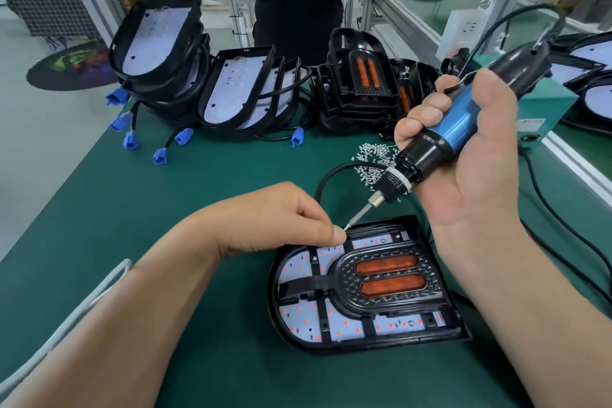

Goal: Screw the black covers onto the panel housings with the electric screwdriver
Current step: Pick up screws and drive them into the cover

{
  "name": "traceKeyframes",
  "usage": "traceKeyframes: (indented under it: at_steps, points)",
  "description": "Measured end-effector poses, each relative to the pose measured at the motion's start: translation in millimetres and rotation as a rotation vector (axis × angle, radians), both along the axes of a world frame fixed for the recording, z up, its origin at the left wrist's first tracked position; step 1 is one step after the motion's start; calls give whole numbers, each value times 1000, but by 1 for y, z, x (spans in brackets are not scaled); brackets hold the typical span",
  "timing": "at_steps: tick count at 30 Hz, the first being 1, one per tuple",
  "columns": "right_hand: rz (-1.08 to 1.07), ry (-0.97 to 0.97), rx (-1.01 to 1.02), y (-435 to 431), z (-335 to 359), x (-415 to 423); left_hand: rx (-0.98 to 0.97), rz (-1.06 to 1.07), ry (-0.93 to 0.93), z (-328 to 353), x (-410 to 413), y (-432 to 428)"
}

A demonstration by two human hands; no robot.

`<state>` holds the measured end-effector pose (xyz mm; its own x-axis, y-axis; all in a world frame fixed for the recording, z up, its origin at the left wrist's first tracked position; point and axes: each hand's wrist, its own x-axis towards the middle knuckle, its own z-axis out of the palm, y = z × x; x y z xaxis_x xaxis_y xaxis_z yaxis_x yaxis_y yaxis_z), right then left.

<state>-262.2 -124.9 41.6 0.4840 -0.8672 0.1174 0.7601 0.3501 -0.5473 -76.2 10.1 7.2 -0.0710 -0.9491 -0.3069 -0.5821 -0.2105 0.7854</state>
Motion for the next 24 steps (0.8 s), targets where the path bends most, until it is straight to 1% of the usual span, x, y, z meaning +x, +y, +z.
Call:
traceKeyframes:
  at_steps: [2,5,10,16,20,24]
  points:
    - [22,0,-13,7,3,-1,-9,13,-42,0,-3,0]
    - [55,7,-60,18,9,-5,-29,25,-53,-1,-7,0]
    - [125,46,-169,38,13,-10,-116,64,-91,0,-11,0]
    - [155,138,-277,57,9,-5,-123,116,-39,-2,-13,2]
    - [141,200,-330,62,6,-4,-125,132,-47,-3,-13,1]
    - [128,218,-394,64,6,-3,-118,127,-51,-1,-15,-1]
